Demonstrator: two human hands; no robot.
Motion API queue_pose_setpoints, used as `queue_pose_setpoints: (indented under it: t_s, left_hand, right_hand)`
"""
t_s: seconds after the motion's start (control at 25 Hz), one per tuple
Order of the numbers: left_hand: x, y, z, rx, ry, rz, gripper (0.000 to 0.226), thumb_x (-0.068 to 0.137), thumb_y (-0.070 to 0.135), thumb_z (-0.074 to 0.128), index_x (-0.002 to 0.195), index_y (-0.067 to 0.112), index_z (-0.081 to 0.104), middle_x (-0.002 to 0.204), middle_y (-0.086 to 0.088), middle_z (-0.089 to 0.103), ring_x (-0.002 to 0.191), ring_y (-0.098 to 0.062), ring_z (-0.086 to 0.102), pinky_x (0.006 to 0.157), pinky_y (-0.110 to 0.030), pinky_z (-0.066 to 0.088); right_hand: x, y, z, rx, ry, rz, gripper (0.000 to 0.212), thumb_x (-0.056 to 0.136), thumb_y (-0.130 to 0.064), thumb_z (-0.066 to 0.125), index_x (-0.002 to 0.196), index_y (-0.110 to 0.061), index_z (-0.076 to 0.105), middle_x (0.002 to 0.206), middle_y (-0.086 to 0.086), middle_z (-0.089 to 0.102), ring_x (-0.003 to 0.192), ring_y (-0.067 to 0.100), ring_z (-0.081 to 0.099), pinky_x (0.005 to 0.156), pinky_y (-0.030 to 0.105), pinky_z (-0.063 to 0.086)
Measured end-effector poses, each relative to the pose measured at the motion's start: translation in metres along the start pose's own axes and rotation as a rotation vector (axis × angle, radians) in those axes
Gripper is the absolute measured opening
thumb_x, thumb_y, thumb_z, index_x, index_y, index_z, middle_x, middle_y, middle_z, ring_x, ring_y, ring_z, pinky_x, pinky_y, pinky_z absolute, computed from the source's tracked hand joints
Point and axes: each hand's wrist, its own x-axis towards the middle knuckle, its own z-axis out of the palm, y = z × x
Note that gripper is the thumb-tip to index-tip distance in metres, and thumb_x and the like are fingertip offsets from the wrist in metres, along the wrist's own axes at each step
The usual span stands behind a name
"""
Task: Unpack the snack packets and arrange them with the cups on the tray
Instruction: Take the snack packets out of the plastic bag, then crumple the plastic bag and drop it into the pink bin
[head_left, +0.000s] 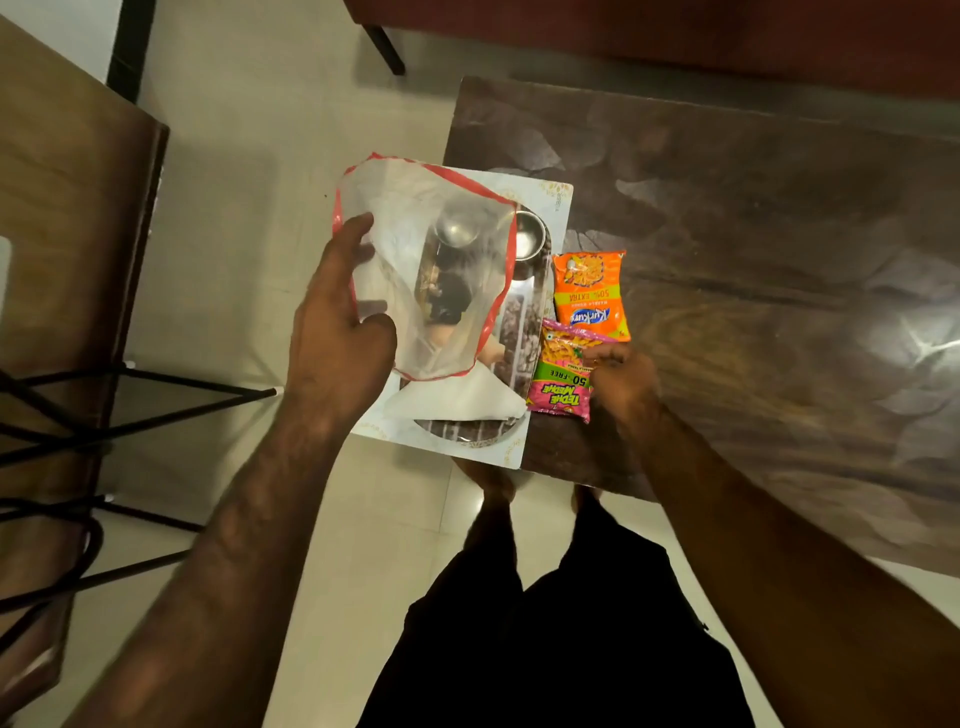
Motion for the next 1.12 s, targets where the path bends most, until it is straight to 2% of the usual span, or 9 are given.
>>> queue_pose_setpoints:
  t_s: [0.12, 0.24, 0.36, 0.48, 0.6, 0.72, 0.88, 1.04, 1.12]
  left_hand:
    - [0.0, 0.007, 0.0, -0.013, -0.03, 0.002, 0.09, 0.084, -0.014, 0.043, 0.149, 0.047, 0.033, 0.139, 0.013, 0.053, 0.113, -0.023, 0.064, 0.076, -0.053, 0.064]
    - [-0.001, 0.018, -0.008, -0.137, -0.035, -0.003, 0.094, 0.083, -0.018, 0.039, 0.145, 0.052, 0.036, 0.129, 0.013, 0.06, 0.095, -0.016, 0.071, 0.051, -0.045, 0.062]
    - [0.001, 0.029, -0.028, -0.315, 0.008, -0.008, 0.096, 0.077, -0.021, 0.038, 0.14, 0.052, 0.044, 0.113, 0.01, 0.071, 0.08, -0.021, 0.076, 0.049, -0.046, 0.06]
    - [0.006, 0.032, -0.042, -0.482, 0.093, -0.117, 0.09, 0.079, -0.019, 0.045, 0.14, 0.047, 0.048, 0.113, 0.003, 0.075, 0.072, -0.023, 0.075, 0.055, -0.041, 0.056]
    - [0.007, 0.027, -0.042, -0.565, 0.156, -0.212, 0.077, 0.087, -0.015, 0.049, 0.139, 0.042, 0.051, 0.117, 0.005, 0.074, 0.073, -0.013, 0.075, 0.065, -0.042, 0.06]
    - [0.0, 0.016, -0.025, -0.46, 0.119, -0.145, 0.062, 0.094, -0.005, 0.052, 0.144, 0.031, 0.05, 0.12, 0.0, 0.072, 0.097, -0.022, 0.075, 0.07, -0.049, 0.064]
    - [-0.01, 0.008, 0.006, -0.265, -0.022, -0.114, 0.069, 0.087, -0.021, 0.042, 0.146, 0.015, 0.044, 0.131, -0.018, 0.063, 0.119, -0.037, 0.063, 0.098, -0.06, 0.054]
    - [-0.023, 0.013, 0.04, 0.028, -0.34, 0.011, 0.047, 0.098, -0.002, 0.051, 0.144, 0.005, 0.049, 0.142, -0.019, 0.058, 0.133, -0.034, 0.056, 0.11, -0.045, 0.046]
    - [-0.028, 0.013, 0.044, 0.152, -0.43, 0.085, 0.035, 0.097, 0.01, 0.051, 0.13, 0.004, 0.062, 0.126, -0.016, 0.066, 0.125, -0.033, 0.059, 0.105, -0.039, 0.047]
  right_hand:
    - [-0.013, -0.017, -0.01, -0.12, 0.018, -0.066, 0.033, 0.091, 0.002, 0.058, 0.087, -0.028, 0.07, 0.124, 0.011, 0.076, 0.106, 0.034, 0.075, 0.092, 0.052, 0.062]
    - [-0.026, -0.042, -0.014, -0.107, -0.018, -0.149, 0.035, 0.085, 0.011, 0.061, 0.099, -0.019, 0.073, 0.12, 0.015, 0.075, 0.103, 0.037, 0.074, 0.089, 0.049, 0.062]
    - [-0.039, -0.078, -0.014, -0.054, -0.106, -0.221, 0.037, 0.087, 0.008, 0.07, 0.12, -0.009, 0.072, 0.122, 0.012, 0.071, 0.102, 0.032, 0.071, 0.079, 0.035, 0.063]
    - [-0.06, -0.113, -0.015, 0.23, -0.276, -0.135, 0.038, 0.096, -0.02, 0.073, 0.131, -0.009, 0.066, 0.119, 0.006, 0.071, 0.103, 0.023, 0.073, 0.077, 0.02, 0.062]
    - [-0.077, -0.13, -0.016, 0.404, -0.63, -0.011, 0.041, 0.101, -0.048, 0.061, 0.132, -0.022, 0.068, 0.128, 0.006, 0.074, 0.119, 0.033, 0.072, 0.104, 0.05, 0.056]
    - [-0.087, -0.135, -0.011, 0.463, -0.786, 0.006, 0.055, 0.099, -0.056, 0.059, 0.142, -0.023, 0.061, 0.14, 0.012, 0.068, 0.127, 0.036, 0.067, 0.112, 0.061, 0.047]
    - [-0.102, -0.139, 0.006, 0.535, -0.841, -0.014, 0.052, 0.102, -0.042, 0.061, 0.15, -0.023, 0.054, 0.148, 0.012, 0.063, 0.136, 0.038, 0.061, 0.108, 0.069, 0.046]
    - [-0.117, -0.142, 0.029, 0.501, -0.816, -0.109, 0.053, 0.098, -0.011, 0.069, 0.149, -0.013, 0.053, 0.14, 0.014, 0.068, 0.123, 0.03, 0.069, 0.104, 0.046, 0.058]
    - [-0.117, -0.14, 0.033, 0.404, -0.698, -0.153, 0.059, 0.09, -0.003, 0.077, 0.144, -0.01, 0.057, 0.131, 0.012, 0.074, 0.118, 0.027, 0.073, 0.1, 0.041, 0.06]
